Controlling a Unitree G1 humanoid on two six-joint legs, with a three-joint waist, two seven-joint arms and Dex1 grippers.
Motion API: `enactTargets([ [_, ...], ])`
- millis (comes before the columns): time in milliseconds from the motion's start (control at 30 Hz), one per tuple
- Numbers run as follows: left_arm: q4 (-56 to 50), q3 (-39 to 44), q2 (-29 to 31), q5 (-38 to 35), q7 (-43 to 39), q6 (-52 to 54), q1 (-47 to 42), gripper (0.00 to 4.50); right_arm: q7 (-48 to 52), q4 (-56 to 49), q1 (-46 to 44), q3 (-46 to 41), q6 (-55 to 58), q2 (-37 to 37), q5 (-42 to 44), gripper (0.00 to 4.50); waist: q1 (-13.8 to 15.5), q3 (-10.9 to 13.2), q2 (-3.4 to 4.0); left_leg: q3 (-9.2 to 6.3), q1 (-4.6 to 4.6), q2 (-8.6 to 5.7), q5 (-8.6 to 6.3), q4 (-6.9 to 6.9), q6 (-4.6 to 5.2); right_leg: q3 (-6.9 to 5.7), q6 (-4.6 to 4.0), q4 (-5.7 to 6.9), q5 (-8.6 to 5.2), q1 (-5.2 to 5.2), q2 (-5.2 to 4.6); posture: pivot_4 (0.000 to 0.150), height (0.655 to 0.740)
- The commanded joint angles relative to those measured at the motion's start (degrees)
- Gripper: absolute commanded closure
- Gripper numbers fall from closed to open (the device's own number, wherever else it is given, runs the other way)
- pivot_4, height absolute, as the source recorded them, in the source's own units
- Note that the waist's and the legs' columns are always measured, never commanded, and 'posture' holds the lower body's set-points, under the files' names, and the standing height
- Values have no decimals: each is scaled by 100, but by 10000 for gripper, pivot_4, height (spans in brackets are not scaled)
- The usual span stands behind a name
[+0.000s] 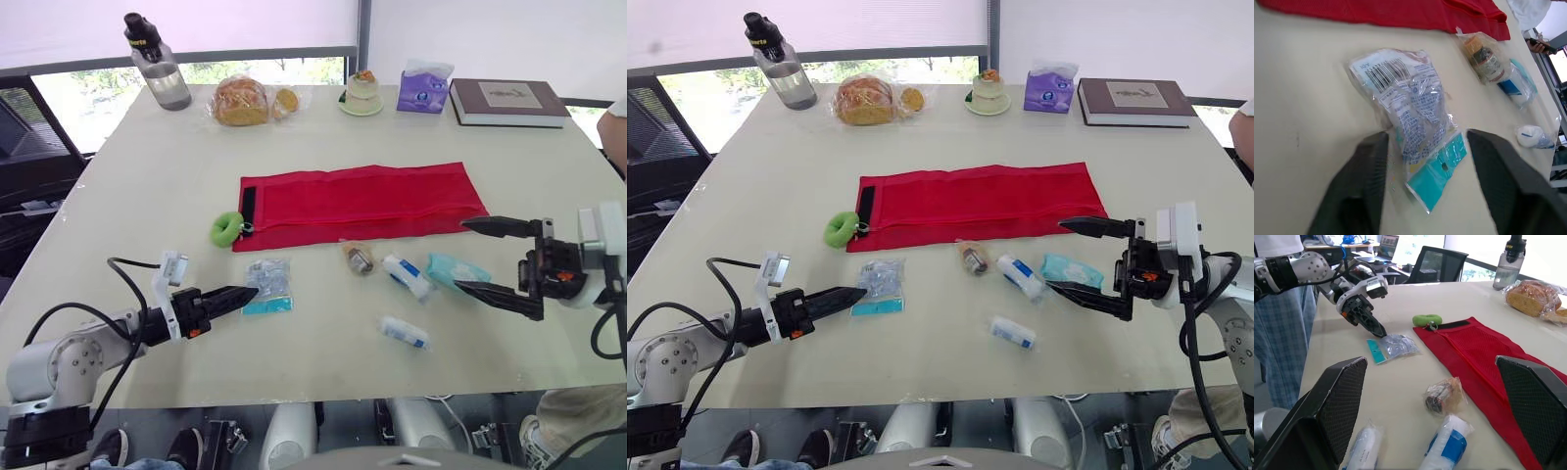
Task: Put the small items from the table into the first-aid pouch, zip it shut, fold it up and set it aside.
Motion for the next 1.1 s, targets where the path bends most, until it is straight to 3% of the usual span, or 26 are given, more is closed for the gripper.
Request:
enactTargets([
  [33,435,182,135,260,120,-272,-171,3839,-59,-234,-127,-50,34,-93,94,0,0,0,1,0,1,0,0,0,0,0,0,0,0,0,1,1500,7400],
  [67,538,183,137,278,140,-294,-232,1417,-71,-243,-142,-50,51,-94,100,0,0,-1,2,0,2,-1,0,0,0,0,0,1,0,0,1,1500,7400],
  [500,901,-971,-275,816,100,-492,-1073,1417,-275,-255,-458,120,144,-70,75,0,128,-7,12,1,7,-14,1,7,2,-9,5,0,0,14,3,1500,7400],
  [767,879,-1592,-311,1015,-246,-400,-1142,1417,-514,-437,-386,96,181,-18,47,0,174,-27,45,0,10,-21,1,11,2,-18,4,-6,0,30,-3,1500,7400],
  [867,929,-1552,-311,1020,-258,-380,-1186,8576,-582,-481,-355,62,197,-34,58,0,150,-29,47,-1,10,-22,1,11,2,-18,14,-6,-6,31,-3,1500,7400],
  [1033,941,-1502,-316,1003,-280,-349,-1206,25695,-637,-501,-357,72,192,-44,48,0,127,-28,46,-3,9,-21,1,10,2,-18,14,-9,-6,30,-2,1500,7400],
  [1100,927,-1463,-328,984,-269,-341,-1195,34446,-656,-503,-367,90,183,-40,37,0,125,-28,46,-4,9,-21,1,9,2,-18,14,-9,-6,30,-2,1500,7400],
])
